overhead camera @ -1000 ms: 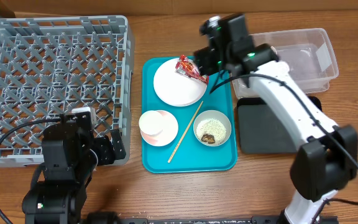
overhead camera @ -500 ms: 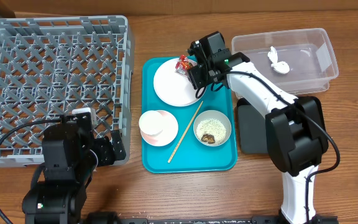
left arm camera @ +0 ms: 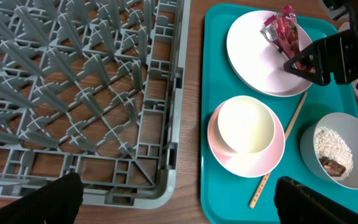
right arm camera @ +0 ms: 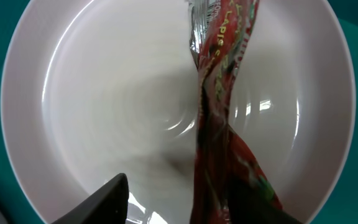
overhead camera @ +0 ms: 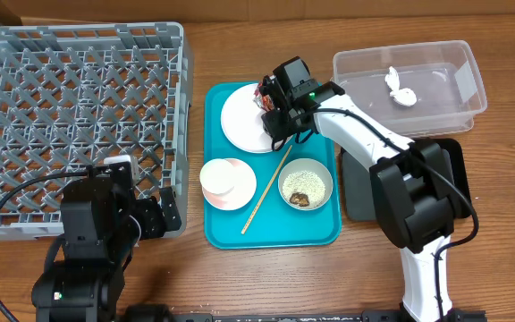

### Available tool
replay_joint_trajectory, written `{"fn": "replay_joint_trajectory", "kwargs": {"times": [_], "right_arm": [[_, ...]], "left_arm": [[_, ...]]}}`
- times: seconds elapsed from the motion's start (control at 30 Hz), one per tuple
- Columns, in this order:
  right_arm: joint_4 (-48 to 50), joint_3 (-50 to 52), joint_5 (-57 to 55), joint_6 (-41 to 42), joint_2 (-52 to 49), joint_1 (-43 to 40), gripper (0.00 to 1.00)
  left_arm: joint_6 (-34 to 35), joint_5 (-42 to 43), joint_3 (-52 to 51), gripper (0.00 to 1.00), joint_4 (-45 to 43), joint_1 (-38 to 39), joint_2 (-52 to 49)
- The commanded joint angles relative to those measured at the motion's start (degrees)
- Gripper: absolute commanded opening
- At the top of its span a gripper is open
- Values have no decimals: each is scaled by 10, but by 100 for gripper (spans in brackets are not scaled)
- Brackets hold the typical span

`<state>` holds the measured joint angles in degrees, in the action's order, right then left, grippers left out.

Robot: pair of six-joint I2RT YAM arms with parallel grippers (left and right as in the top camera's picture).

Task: Sort waste into correct bins and load items into the dishwasher
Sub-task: 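Grasp the red snack wrapper on the white plate with the right gripper, then carry the red wrapper to the clear bin and release it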

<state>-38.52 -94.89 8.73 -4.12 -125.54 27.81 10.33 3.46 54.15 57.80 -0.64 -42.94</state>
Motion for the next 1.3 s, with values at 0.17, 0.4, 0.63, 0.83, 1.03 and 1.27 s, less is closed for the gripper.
{"fn": "replay_joint_trajectory", "kwargs": {"times": [0.17,0.4,0.63,0.83,1.03,1.27], "right_arm": [[14,5,-42,24,-18,0,56],[7,7,-42,29,-21,2,33],[-12,4,-42,70,-16,2,4],[-89,-46,-42,72,41,0,4],[-130,-80,-48,143,148,-44,4],[-211,-79,-26,375,189,-171,4]], "left_arm": [[0,6,15,100,7,-5,-1],[0,6,15,100,7,-5,-1],[0,6,15,100,7,-5,-1],[0,6,15,100,7,-5,-1],[0,6,15,100,7,-5,-1],[0,6,15,100,7,-5,-1]]}}
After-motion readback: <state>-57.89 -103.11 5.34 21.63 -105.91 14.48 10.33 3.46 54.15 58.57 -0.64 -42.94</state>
